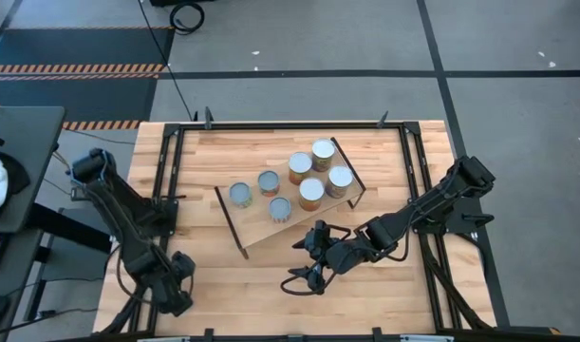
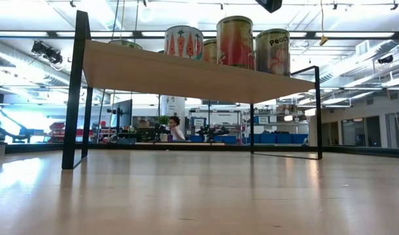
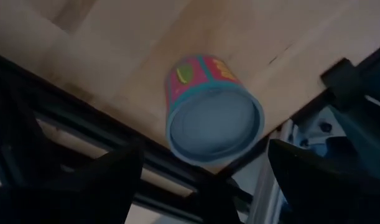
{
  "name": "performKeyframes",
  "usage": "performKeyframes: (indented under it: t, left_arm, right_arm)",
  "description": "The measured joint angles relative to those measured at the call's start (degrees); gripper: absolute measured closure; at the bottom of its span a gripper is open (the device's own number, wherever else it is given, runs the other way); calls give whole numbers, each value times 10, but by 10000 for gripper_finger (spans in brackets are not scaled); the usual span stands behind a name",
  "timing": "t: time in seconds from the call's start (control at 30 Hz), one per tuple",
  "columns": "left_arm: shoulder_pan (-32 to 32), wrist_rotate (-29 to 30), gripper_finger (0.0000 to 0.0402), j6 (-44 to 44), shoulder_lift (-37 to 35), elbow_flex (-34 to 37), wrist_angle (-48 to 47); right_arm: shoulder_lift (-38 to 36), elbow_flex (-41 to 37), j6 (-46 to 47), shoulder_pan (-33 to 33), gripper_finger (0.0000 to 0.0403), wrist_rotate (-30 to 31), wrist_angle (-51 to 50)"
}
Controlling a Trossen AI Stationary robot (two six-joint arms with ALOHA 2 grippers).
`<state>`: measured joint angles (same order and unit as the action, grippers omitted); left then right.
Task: Pick and place cans onto a shelf
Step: Put the small canned corn on the shelf
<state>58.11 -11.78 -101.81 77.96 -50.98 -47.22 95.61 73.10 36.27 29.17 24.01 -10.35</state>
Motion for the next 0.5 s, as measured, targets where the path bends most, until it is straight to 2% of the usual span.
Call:
performKeyframes:
  t: [0.33,0.5]
  left_arm:
    - [0,4,53,4,41,0,70]
    - [0,2,53,5,67,-1,48]
  right_arm:
    - [0,0,0,-3,58,0,-3]
    - [0,0,-3,-11,58,-9,-4]
